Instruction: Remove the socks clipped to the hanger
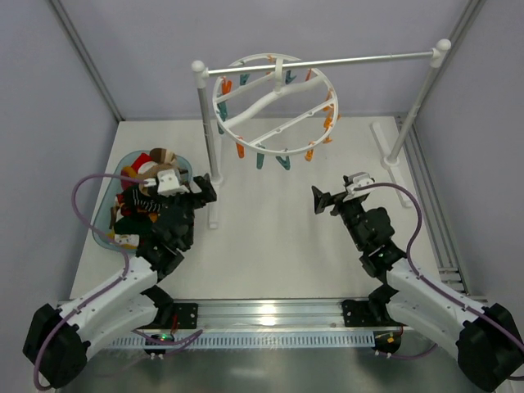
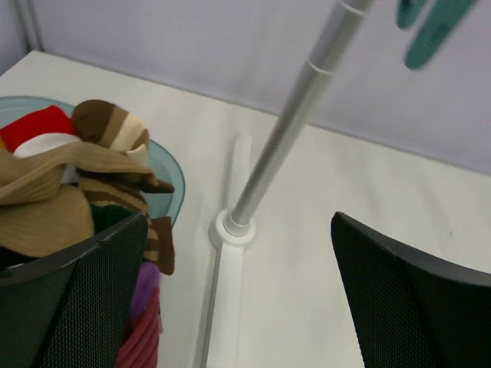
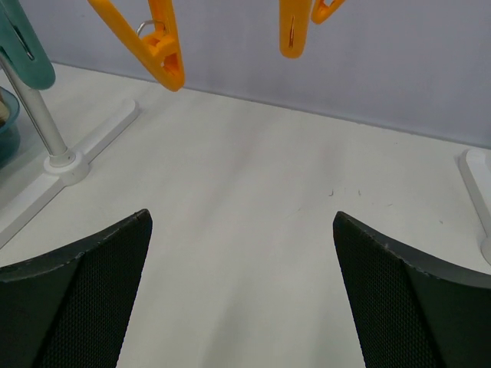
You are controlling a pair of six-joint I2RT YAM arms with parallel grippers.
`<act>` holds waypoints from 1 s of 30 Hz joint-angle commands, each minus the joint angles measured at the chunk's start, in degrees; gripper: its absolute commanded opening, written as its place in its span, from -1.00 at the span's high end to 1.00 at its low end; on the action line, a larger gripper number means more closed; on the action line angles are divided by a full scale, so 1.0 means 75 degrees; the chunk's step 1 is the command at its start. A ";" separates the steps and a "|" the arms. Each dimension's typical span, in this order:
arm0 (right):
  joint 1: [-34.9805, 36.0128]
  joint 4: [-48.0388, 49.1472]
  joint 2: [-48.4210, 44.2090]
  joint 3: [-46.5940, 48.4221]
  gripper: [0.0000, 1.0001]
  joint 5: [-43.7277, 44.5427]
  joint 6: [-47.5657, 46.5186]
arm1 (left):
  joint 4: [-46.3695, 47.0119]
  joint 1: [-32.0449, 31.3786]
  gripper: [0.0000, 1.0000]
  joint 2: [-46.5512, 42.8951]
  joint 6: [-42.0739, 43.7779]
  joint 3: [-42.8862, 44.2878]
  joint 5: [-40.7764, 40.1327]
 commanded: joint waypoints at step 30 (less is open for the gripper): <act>0.0020 0.0700 0.0708 0.0041 -0.99 0.0546 0.0064 | 0.2851 -0.1283 -0.99 0.2222 0.2535 -0.0300 0.2190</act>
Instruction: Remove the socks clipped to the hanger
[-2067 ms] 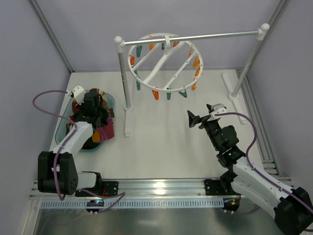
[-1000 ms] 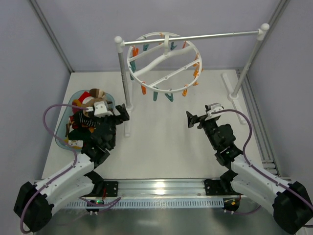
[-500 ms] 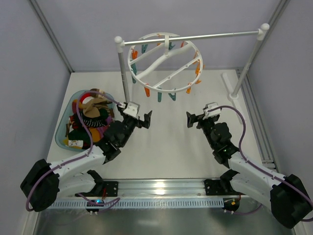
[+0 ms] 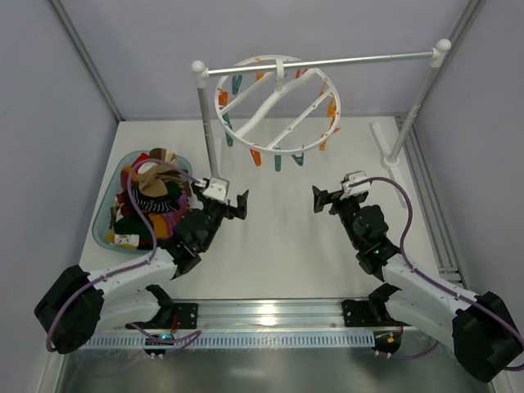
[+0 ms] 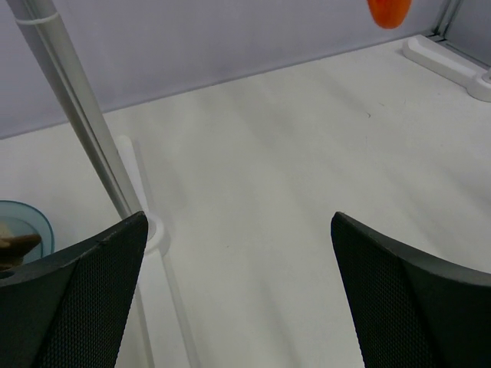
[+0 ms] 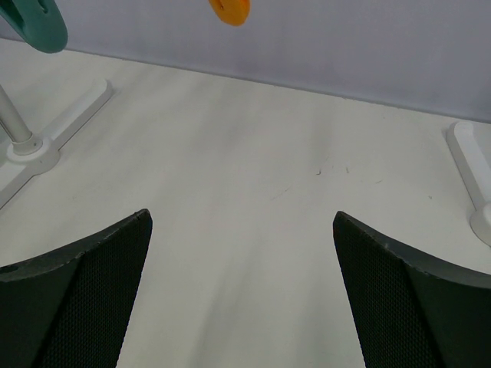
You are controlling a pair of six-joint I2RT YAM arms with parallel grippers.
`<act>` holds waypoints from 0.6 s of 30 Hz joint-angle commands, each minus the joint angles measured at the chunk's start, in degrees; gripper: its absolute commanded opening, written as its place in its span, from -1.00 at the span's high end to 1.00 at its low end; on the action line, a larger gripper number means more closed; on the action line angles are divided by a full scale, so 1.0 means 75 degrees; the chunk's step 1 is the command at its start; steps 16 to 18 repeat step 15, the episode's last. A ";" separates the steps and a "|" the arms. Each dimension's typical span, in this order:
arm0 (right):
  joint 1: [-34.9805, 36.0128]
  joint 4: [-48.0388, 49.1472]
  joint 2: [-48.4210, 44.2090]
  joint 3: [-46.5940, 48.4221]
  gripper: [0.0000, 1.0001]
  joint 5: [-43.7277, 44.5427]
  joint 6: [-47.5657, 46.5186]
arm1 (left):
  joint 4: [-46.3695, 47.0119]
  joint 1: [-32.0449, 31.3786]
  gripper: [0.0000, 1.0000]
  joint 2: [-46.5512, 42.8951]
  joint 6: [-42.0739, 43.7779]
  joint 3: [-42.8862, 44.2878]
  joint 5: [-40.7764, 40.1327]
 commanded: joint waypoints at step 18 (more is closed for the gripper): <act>0.0020 0.0543 -0.0073 -0.0009 -0.99 0.0045 0.0037 | 0.0353 -0.0001 -0.99 0.0420 -0.0021 0.0249 -0.1131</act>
